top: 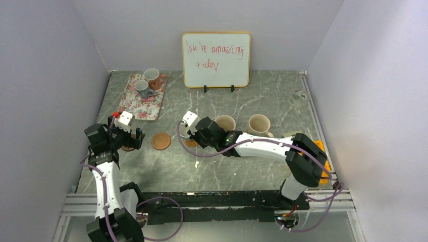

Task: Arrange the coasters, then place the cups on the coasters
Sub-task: Place the cup on the coaster.

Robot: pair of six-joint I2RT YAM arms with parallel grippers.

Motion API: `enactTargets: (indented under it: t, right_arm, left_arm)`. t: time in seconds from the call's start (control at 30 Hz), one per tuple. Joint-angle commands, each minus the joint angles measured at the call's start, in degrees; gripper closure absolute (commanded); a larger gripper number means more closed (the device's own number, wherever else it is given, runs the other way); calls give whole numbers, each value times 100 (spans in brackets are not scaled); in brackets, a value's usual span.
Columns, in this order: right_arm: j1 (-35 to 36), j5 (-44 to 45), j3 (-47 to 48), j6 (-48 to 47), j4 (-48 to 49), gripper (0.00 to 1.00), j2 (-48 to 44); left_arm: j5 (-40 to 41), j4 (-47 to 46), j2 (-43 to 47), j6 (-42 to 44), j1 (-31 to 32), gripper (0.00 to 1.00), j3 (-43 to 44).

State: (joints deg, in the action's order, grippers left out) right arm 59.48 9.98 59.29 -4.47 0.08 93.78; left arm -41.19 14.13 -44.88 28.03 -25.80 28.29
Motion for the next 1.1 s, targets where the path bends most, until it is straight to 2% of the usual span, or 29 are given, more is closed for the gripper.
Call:
enactTargets:
  t: [0.0,1.07]
  right_arm:
    - [-58,50,204,-44,447,100,45]
    - [-117,3,283,-1,195,100,120]
  left_arm:
    - [-170,-164,14,73,-30,3,-17]
    - [-126,-200,-31,53,-30,3,-26]
